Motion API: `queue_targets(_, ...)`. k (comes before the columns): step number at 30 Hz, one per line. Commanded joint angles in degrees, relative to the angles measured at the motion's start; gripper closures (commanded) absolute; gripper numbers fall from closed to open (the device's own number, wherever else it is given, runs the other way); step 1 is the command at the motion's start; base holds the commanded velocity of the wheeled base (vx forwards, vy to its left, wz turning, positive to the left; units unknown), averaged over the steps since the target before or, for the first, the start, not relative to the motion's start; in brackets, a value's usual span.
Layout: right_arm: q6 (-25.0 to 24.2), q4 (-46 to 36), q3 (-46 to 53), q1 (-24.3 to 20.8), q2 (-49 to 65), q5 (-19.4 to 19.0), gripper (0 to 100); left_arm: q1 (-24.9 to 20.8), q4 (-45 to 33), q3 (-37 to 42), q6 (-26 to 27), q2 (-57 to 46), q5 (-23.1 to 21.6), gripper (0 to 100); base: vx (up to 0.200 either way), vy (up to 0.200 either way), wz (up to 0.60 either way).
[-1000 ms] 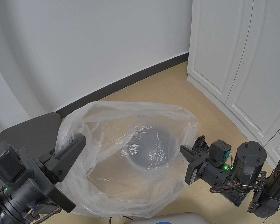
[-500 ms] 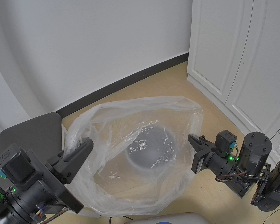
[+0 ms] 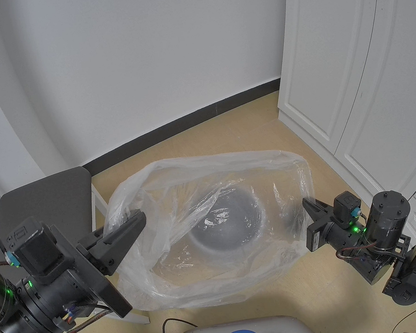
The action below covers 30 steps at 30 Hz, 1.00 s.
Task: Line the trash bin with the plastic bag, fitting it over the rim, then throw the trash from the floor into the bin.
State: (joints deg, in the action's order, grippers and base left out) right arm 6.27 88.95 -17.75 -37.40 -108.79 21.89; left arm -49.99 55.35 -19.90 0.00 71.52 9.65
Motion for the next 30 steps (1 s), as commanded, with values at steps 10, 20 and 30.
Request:
queue_targets(10, 0.94, -6.86, 1.67, 1.72, 5.34, 0.69, 100, -0.19, 0.03, 0.30, -0.18, 1.95, 0.01, 100, 0.000, 0.000, 0.00)
queue_targets(20, 0.94, -23.30, 1.14, 0.75, 17.56, -0.01, 100, -0.19, 0.03, 0.38, -0.18, 2.92, 0.01, 100, 0.000, 0.000, 0.00)
queue_targets(30, 1.12, -23.30, 2.90, 0.40, 20.28, 0.61, 100, -0.19, 0.03, 1.00, -0.18, 3.27, 0.01, 100, 0.000, 0.000, 0.00)
